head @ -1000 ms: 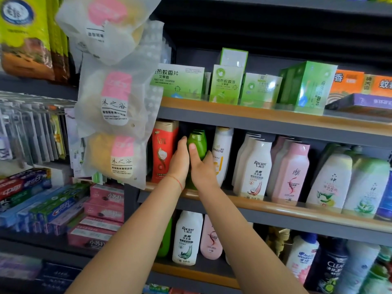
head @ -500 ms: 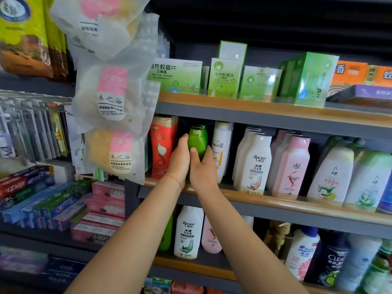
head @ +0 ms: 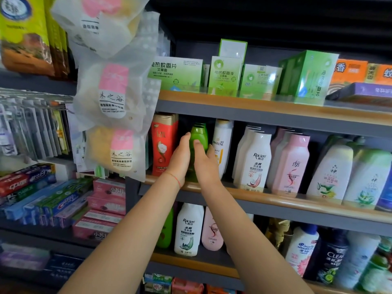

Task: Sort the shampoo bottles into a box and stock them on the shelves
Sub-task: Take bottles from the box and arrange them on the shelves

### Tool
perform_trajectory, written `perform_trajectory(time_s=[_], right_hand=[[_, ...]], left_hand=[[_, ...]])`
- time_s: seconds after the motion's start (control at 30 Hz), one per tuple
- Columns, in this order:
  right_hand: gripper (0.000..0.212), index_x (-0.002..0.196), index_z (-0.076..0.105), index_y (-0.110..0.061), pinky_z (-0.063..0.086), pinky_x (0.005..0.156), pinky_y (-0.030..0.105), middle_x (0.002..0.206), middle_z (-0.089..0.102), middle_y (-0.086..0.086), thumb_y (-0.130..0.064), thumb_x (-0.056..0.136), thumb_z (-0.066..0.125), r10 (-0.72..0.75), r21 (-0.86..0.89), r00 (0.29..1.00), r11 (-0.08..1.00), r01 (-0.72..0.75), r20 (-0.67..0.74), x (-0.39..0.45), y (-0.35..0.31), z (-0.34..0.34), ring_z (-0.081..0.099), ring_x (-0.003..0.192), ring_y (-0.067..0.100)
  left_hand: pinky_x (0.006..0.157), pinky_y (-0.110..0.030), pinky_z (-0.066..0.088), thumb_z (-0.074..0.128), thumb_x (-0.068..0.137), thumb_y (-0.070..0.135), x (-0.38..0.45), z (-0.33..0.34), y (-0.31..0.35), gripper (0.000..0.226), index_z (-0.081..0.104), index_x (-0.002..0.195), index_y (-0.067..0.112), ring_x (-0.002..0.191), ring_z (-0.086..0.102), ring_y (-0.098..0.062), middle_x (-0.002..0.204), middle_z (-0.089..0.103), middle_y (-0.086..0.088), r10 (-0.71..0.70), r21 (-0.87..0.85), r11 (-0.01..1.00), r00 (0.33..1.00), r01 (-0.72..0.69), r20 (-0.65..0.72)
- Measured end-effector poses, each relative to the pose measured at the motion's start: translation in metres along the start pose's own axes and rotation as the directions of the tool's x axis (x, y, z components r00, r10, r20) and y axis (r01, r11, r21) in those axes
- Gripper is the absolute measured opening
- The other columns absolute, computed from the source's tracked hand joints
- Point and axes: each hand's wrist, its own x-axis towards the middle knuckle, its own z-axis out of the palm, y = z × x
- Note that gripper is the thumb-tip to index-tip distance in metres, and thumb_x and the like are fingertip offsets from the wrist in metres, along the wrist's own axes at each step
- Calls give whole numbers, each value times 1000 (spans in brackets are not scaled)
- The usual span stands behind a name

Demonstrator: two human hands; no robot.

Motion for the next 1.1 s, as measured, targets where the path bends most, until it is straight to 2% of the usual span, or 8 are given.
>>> perform_trajectory(time_s=[0.1, 0.27, 0.4, 0.53, 0.7, 0.83, 1.0, 1.1], right_hand=[[55, 138, 47, -17, 39, 93, 26, 121, 56, -5, -51, 95, 55, -1, -12, 1000, 1000, 1, 7, 5, -1, -1, 53, 107, 11], [109, 145, 40, -17, 49, 103, 42, 131, 58, 1, -84, 62, 55, -11, -99, 1000, 995, 13, 17, 8, -6, 0, 59, 118, 20], [81, 140, 44, -16, 54, 92, 34, 123, 62, 1, -71, 82, 59, -9, -95, 998, 995, 14, 61, 16, -5, -5, 62, 110, 19], [71, 139, 48, -17, 51, 84, 28, 124, 63, 2, -66, 88, 55, -15, -99, 996, 995, 23, 82, 22, -1, -7, 62, 110, 19], [81, 142, 45, -17, 51, 101, 43, 128, 61, 3, -72, 83, 56, -24, -62, 994, 998, 31, 110, 24, 2, -4, 61, 115, 19], [101, 145, 41, -18, 51, 101, 44, 129, 60, 2, -84, 70, 54, -3, -76, 992, 997, 13, 129, 23, 2, -1, 60, 116, 20], [72, 139, 44, -19, 52, 97, 38, 123, 61, 0, -68, 87, 55, 3, -56, 985, 998, 7, 173, 24, 4, -2, 61, 110, 16], [77, 138, 45, -18, 53, 95, 38, 124, 61, 2, -71, 84, 57, 0, -46, 985, 999, 8, 172, 29, 7, -2, 62, 111, 18]], left_hand=[[110, -37, 39, 42, 102, 49, -1, 2, 3, 43, 59, 131, 23, 122, 54, -18, 131, 60, -3, 13, 19, 1000, 999, -12, -34], [97, -30, 37, 37, 104, 49, 1, 7, 7, 48, 52, 139, 21, 113, 49, -13, 138, 55, -5, 1, 14, 1000, 999, 0, -52], [95, -30, 37, 37, 103, 53, 5, 9, 5, 50, 53, 139, 21, 109, 50, -14, 130, 57, -4, -9, 23, 1000, 998, 10, -57], [91, -30, 36, 37, 102, 55, 10, 8, 2, 51, 54, 136, 21, 98, 50, -12, 101, 54, 5, -4, 42, 999, 998, 6, -65], [88, -29, 36, 37, 102, 56, 12, 5, 0, 41, 55, 125, 27, 89, 51, -10, 92, 53, 9, 1, 52, 999, 996, 4, -89], [87, -29, 37, 40, 102, 52, 15, 3, 0, 25, 51, 106, 30, 79, 50, -4, 86, 52, 13, 23, 48, 999, 993, -18, -115], [89, -31, 41, 41, 102, 50, 19, 2, -1, 27, 56, 86, 33, 88, 55, -11, 94, 60, 6, 27, 27, 999, 991, -24, -129], [88, -31, 42, 42, 102, 49, 21, 3, -3, 27, 54, 82, 34, 84, 54, -9, 88, 57, 10, 39, 16, 999, 989, -37, -144]])
